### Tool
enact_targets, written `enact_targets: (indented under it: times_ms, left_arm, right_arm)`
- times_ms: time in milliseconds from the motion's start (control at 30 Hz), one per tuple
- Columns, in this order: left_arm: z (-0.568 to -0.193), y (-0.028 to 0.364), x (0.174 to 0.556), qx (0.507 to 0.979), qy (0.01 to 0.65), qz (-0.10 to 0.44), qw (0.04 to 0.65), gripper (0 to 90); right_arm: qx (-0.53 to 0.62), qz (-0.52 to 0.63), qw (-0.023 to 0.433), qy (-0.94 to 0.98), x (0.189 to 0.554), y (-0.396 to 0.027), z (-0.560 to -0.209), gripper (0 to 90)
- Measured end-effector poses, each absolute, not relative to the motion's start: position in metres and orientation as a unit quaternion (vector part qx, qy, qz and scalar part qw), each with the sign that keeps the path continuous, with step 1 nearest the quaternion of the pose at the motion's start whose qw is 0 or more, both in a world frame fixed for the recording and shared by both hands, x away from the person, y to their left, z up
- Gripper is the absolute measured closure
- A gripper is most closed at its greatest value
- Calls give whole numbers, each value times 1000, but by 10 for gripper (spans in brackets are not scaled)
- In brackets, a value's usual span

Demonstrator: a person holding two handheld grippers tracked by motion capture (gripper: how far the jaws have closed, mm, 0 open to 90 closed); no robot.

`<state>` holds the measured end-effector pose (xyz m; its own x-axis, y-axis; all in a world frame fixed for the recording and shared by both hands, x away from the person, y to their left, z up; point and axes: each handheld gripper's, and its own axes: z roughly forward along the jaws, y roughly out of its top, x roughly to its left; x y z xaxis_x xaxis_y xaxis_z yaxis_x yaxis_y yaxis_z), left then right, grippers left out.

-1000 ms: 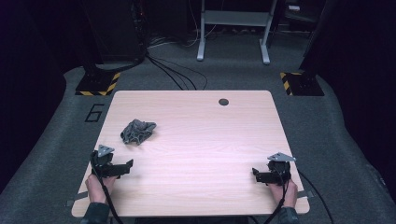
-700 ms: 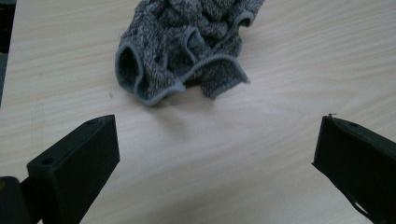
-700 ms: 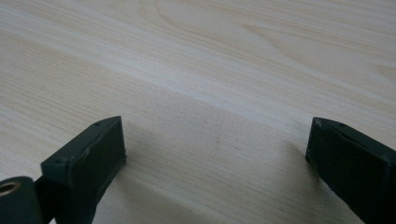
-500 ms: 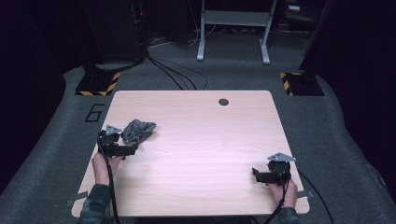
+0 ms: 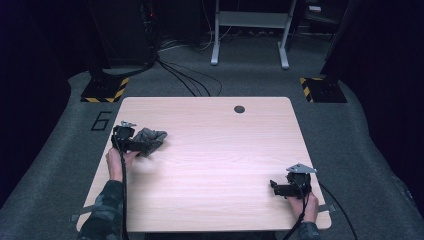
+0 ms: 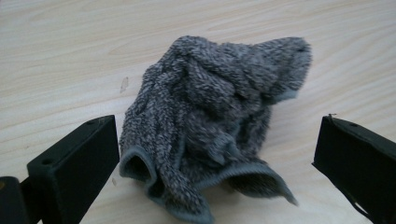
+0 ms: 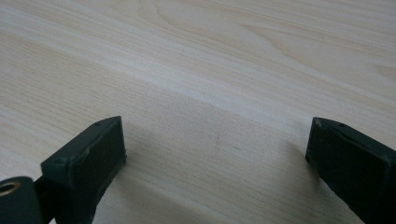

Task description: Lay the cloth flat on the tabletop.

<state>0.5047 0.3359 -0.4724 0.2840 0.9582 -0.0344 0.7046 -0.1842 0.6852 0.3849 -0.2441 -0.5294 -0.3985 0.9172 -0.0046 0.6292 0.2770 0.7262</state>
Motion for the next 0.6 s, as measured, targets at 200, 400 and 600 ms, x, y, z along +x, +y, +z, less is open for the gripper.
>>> enact_targets:
  times_ms: [200, 400, 600]
  left_arm:
    - [-485, 331, 516, 743, 570, 209, 281, 19]
    - [-496, 332, 518, 733, 582, 215, 278, 177]
    - [-507, 330, 514, 735, 578, 226, 273, 357]
  right_arm:
    - [501, 330, 220, 769, 385, -244, -529, 41]
    - [501, 328, 220, 770, 385, -244, -529, 42]
    - [501, 329, 220, 770, 385, -244, -529, 43]
